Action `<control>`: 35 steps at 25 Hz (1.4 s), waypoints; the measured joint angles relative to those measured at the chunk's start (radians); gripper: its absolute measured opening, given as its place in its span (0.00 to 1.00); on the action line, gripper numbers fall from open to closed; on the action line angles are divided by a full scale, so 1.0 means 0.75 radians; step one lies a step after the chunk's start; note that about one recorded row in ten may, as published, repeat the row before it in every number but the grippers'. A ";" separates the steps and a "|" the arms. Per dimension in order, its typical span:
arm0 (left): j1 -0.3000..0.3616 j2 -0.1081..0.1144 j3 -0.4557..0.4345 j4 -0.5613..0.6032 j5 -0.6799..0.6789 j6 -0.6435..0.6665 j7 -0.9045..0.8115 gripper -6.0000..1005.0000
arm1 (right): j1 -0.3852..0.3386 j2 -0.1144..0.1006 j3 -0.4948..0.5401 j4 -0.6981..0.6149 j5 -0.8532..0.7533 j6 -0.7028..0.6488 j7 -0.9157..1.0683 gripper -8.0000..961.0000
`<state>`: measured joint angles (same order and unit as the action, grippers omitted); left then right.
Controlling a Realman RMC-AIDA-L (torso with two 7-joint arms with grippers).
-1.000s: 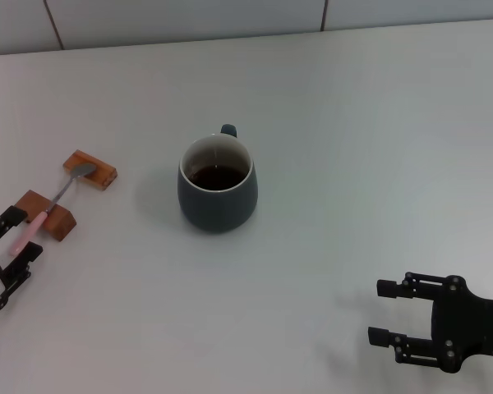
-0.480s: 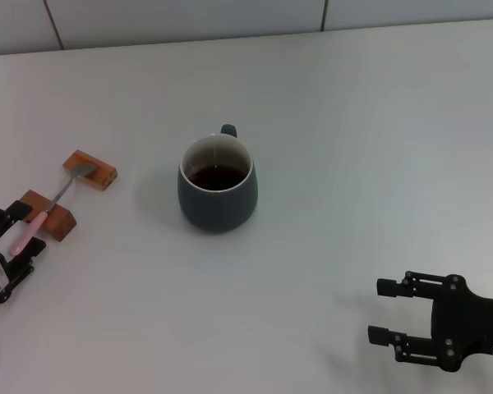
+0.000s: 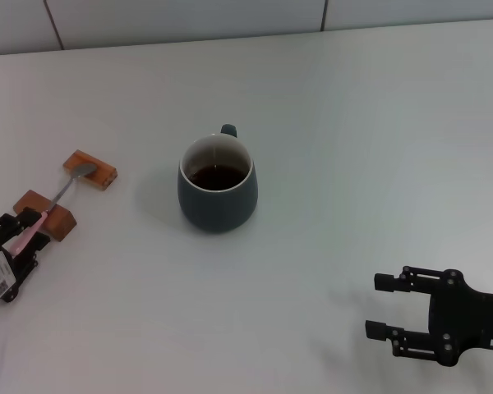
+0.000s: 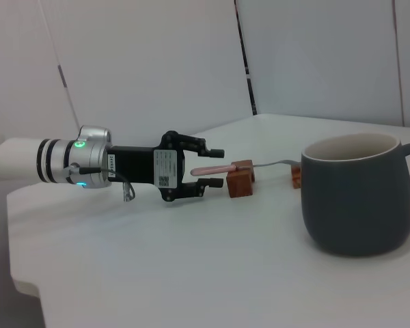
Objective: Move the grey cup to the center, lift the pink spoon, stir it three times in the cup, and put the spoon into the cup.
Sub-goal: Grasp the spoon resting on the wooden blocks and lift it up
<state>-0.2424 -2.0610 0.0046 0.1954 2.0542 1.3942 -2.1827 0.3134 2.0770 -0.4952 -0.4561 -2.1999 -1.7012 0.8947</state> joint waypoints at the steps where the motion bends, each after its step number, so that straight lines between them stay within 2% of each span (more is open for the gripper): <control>1: 0.000 0.000 0.000 0.000 0.000 -0.001 -0.001 0.57 | 0.000 0.000 0.000 0.000 0.000 0.000 0.003 0.74; 4: -0.001 0.001 0.000 -0.001 0.001 -0.002 -0.006 0.43 | 0.002 0.000 -0.001 0.000 0.000 0.000 0.006 0.74; 9: -0.008 0.001 0.000 -0.001 0.002 -0.013 -0.005 0.35 | 0.004 0.000 -0.001 0.001 0.000 0.001 0.007 0.74; 18: -0.009 -0.001 0.000 -0.001 0.002 -0.033 -0.004 0.35 | 0.009 0.002 0.000 0.001 0.000 0.003 0.018 0.74; 25: -0.010 -0.001 0.000 -0.001 0.002 -0.035 -0.004 0.24 | 0.015 0.002 -0.002 0.003 -0.001 0.004 0.024 0.74; 35: -0.010 -0.001 -0.010 -0.006 -0.008 -0.032 0.015 0.20 | 0.018 0.002 -0.002 0.004 -0.003 0.009 0.024 0.74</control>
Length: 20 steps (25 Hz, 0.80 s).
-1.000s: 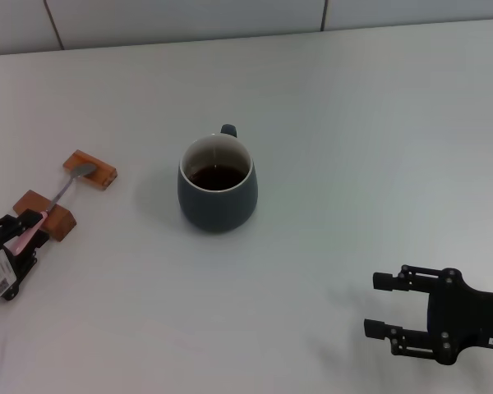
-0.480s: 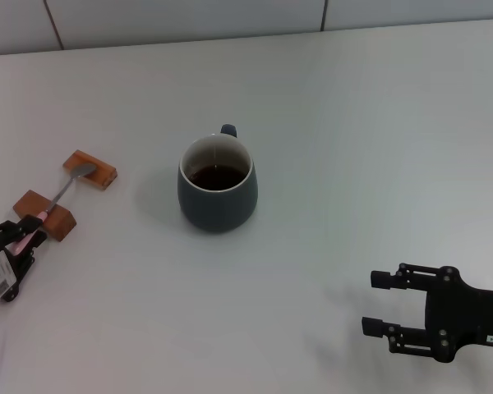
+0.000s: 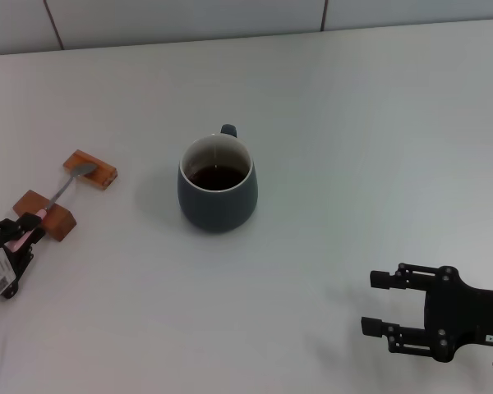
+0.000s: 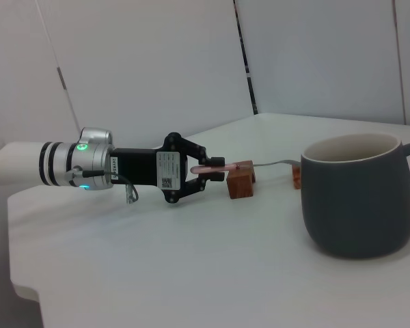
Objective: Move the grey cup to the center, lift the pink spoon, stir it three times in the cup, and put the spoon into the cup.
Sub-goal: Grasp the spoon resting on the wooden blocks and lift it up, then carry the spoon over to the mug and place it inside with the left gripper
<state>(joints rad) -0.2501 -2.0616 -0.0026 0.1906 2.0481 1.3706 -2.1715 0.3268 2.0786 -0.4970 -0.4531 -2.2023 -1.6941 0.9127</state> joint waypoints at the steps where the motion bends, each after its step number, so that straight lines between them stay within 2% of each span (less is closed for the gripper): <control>1: 0.000 0.000 0.000 0.000 0.000 0.000 0.000 0.20 | 0.000 0.000 0.000 0.000 -0.001 0.001 0.000 0.74; 7: -0.001 0.000 -0.011 -0.008 -0.003 0.032 0.012 0.18 | 0.000 0.000 0.000 0.001 -0.001 0.002 0.001 0.74; 9: -0.029 -0.001 -0.138 -0.013 -0.033 0.272 0.120 0.17 | 0.001 0.000 0.000 0.001 -0.001 0.002 0.002 0.74; 11: -0.029 -0.001 -0.138 -0.013 -0.033 0.272 0.120 0.15 | 0.002 0.000 0.000 0.001 -0.001 0.001 0.003 0.74; 13: -0.079 0.001 -0.213 -0.011 -0.056 0.463 0.242 0.14 | 0.003 0.000 0.000 0.002 -0.001 0.001 0.004 0.74; 14: -0.079 0.001 -0.213 -0.011 -0.056 0.463 0.242 0.14 | 0.005 0.000 0.000 0.002 -0.001 0.002 0.005 0.74; 15: -0.117 0.006 -0.222 0.003 -0.057 0.530 0.296 0.14 | 0.008 0.000 0.000 0.003 -0.003 0.003 0.011 0.74; 17: -0.117 0.006 -0.222 0.003 -0.057 0.530 0.296 0.14 | 0.010 0.000 0.000 0.003 -0.004 0.003 0.016 0.74; 18: -0.236 0.019 -0.190 0.096 -0.049 0.694 0.391 0.14 | 0.011 0.000 0.000 0.003 -0.005 0.003 0.018 0.74; 19: -0.277 0.018 -0.158 0.142 -0.049 0.748 0.410 0.14 | 0.013 0.000 0.000 0.004 -0.006 0.004 0.019 0.74; 20: -0.277 0.018 -0.158 0.142 -0.049 0.748 0.410 0.14 | 0.016 0.000 0.000 0.009 -0.007 0.005 0.020 0.74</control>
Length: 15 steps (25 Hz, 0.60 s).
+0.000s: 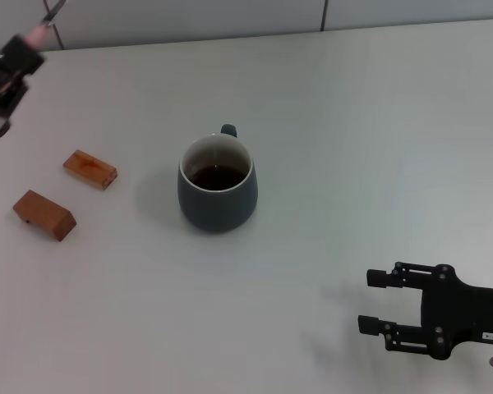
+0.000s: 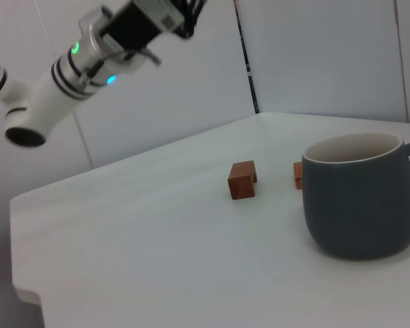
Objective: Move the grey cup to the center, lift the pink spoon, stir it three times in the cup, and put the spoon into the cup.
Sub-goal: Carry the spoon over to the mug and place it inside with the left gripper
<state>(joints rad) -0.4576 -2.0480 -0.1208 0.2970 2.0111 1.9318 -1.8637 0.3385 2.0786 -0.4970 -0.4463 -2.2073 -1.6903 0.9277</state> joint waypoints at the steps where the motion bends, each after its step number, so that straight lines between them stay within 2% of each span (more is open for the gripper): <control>1: -0.025 -0.001 0.025 0.031 -0.001 0.035 0.012 0.14 | 0.000 0.000 0.000 0.000 0.000 0.000 0.000 0.74; 2: -0.081 -0.008 0.110 0.123 -0.007 0.089 0.034 0.14 | 0.002 0.000 0.000 0.003 0.000 0.000 0.000 0.74; 7: -0.162 -0.029 0.462 0.417 -0.030 0.088 0.083 0.14 | 0.005 0.000 0.000 0.009 0.000 0.003 0.006 0.74; 9: -0.172 -0.031 0.573 0.510 -0.065 0.082 0.076 0.14 | 0.007 0.000 0.000 0.012 0.000 0.006 0.012 0.74; 10: -0.171 -0.033 0.674 0.608 -0.107 0.074 0.057 0.14 | 0.008 0.000 0.000 0.014 0.000 0.010 0.015 0.74; 11: -0.171 -0.033 0.674 0.608 -0.107 0.074 0.057 0.14 | 0.008 0.000 0.000 0.014 0.000 0.010 0.015 0.74; 15: -0.132 -0.035 0.923 0.897 -0.178 0.018 -0.003 0.14 | 0.026 -0.003 0.000 0.046 0.000 0.036 0.017 0.74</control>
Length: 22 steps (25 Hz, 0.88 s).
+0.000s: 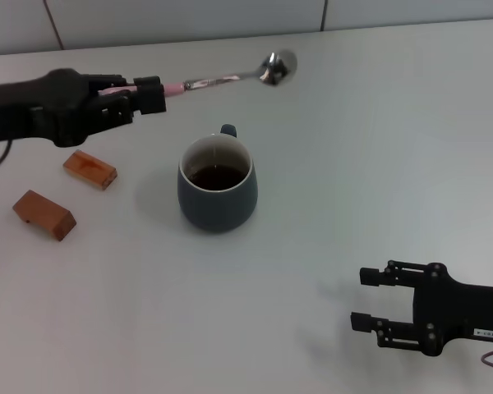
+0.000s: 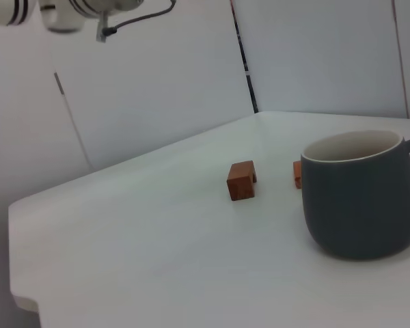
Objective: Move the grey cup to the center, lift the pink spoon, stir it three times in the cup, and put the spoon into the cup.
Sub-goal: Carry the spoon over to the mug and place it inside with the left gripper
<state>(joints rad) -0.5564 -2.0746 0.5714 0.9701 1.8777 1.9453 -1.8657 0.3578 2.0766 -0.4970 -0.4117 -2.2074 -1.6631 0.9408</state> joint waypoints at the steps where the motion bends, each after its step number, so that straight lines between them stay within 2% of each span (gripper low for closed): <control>1: 0.012 0.000 0.058 0.084 -0.005 -0.021 -0.016 0.14 | 0.000 0.000 0.000 0.000 0.000 0.000 0.000 0.74; 2: 0.022 0.001 0.103 0.150 -0.005 -0.037 -0.030 0.14 | 0.004 0.000 0.000 0.002 0.000 0.005 0.000 0.74; 3: 0.043 0.003 0.189 0.301 -0.003 -0.075 -0.061 0.14 | 0.007 0.000 0.000 0.005 0.000 0.008 0.000 0.74; 4: 0.049 0.005 0.213 0.342 -0.001 -0.087 -0.070 0.14 | 0.011 0.000 0.000 0.010 0.000 0.013 0.000 0.74; 5: 0.068 0.008 0.303 0.491 0.018 -0.129 -0.098 0.14 | 0.017 0.000 0.000 0.019 -0.001 0.019 0.000 0.74; 6: 0.068 0.008 0.303 0.491 0.018 -0.129 -0.098 0.14 | 0.017 0.000 0.000 0.019 -0.001 0.019 0.000 0.74; 9: 0.079 0.010 0.416 0.695 0.109 -0.179 -0.141 0.14 | 0.025 0.001 0.000 0.023 -0.001 0.025 0.001 0.74; 12: 0.070 0.011 0.458 0.780 0.180 -0.185 -0.157 0.14 | 0.031 0.002 0.000 0.027 -0.002 0.032 0.007 0.74; 15: 0.049 0.008 0.590 0.947 0.366 -0.187 -0.195 0.14 | 0.032 0.002 0.000 0.027 -0.002 0.033 0.014 0.74; 16: 0.049 0.008 0.590 0.947 0.366 -0.187 -0.195 0.15 | 0.032 0.002 0.000 0.027 -0.002 0.033 0.014 0.74; 22: 0.002 0.004 0.783 1.007 0.579 -0.207 -0.237 0.15 | 0.032 0.002 0.000 0.030 -0.002 0.033 0.017 0.74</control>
<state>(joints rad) -0.5548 -2.0718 1.1589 1.7251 2.3116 1.7903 -2.0432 0.3820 2.0785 -0.4969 -0.3889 -2.2090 -1.6381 0.9532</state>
